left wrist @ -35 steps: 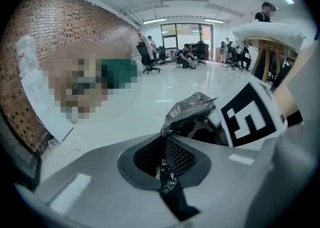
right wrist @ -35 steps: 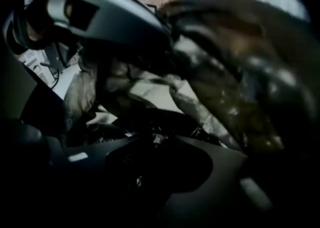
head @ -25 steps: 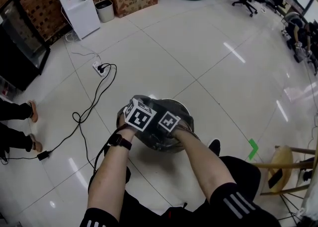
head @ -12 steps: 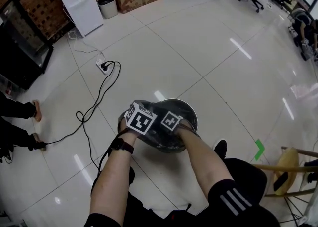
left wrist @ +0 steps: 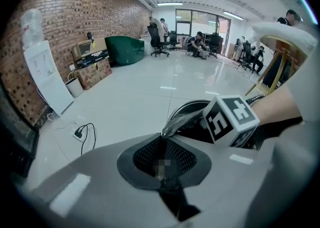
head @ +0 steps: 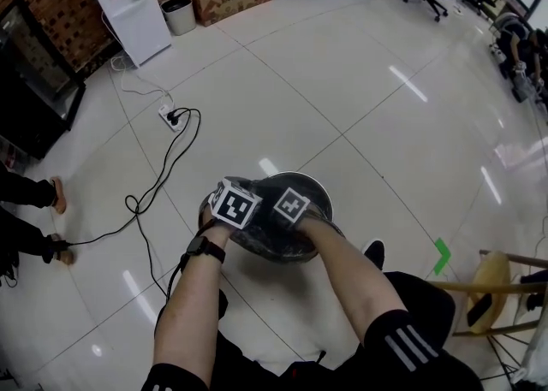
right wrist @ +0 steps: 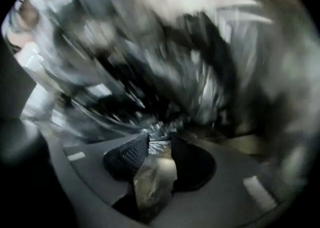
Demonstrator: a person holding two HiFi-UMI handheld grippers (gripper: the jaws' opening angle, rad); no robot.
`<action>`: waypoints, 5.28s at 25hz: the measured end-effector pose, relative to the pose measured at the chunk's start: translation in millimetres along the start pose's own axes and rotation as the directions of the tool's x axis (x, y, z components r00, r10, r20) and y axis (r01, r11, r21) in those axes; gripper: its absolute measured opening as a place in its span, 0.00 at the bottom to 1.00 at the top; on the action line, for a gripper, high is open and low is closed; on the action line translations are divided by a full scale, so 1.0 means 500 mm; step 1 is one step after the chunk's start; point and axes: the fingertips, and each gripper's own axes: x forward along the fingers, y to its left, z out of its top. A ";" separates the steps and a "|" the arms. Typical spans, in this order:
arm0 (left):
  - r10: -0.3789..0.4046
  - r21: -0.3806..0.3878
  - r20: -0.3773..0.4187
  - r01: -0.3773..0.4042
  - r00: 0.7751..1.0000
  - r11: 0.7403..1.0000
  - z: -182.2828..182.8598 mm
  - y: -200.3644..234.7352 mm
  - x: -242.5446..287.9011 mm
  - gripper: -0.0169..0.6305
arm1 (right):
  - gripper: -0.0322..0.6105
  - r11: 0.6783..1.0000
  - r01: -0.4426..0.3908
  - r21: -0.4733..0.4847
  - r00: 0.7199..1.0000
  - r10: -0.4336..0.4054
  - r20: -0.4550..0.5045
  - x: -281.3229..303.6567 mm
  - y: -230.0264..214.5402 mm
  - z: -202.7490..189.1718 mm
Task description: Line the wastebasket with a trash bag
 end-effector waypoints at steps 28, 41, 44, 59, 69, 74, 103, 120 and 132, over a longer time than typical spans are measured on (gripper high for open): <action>0.020 -0.041 0.011 -0.019 1.000 0.999 -0.021 0.029 -0.013 0.04 | 0.31 0.727 0.539 -0.426 0.842 -0.484 0.239 -0.291 -0.109 -0.040; -0.028 -0.046 0.010 0.029 1.000 0.999 -0.024 0.009 0.007 0.14 | 0.06 0.829 0.529 -0.181 0.839 -0.479 0.257 -0.386 -0.130 -0.027; -0.020 -0.031 0.005 0.020 1.000 0.999 -0.026 0.006 0.021 0.14 | 0.06 0.836 0.528 -0.145 0.838 -0.487 0.246 -0.410 -0.149 -0.033; -0.171 -0.225 0.014 0.170 0.985 0.960 -0.023 0.052 0.149 0.22 | 0.06 0.914 0.393 0.103 0.882 -0.407 0.237 -0.326 -0.289 -0.037; -0.266 -0.300 -0.027 0.246 0.963 0.921 -0.075 0.057 0.192 0.29 | 0.09 0.950 0.277 0.140 0.922 -0.304 0.238 -0.258 -0.292 -0.074; -0.249 -0.306 0.021 0.244 0.968 0.920 -0.078 0.059 0.182 0.32 | 0.27 0.944 0.256 0.207 0.915 -0.305 0.262 -0.275 -0.297 -0.093; -0.175 -0.217 -0.045 0.162 0.983 0.963 -0.093 0.053 0.141 0.31 | 0.35 0.847 0.215 -0.487 0.969 -0.122 0.214 -0.420 0.061 -0.151; -0.183 -0.213 -0.041 0.170 0.982 0.962 -0.097 0.049 0.131 0.31 | 0.06 0.758 0.200 -0.620 0.959 -0.280 -0.033 -0.317 0.087 -0.293; -0.191 -0.217 -0.063 0.173 0.980 0.961 -0.118 0.044 0.128 0.31 | 0.21 0.758 0.165 -0.631 0.964 -0.259 -0.060 -0.204 0.090 -0.332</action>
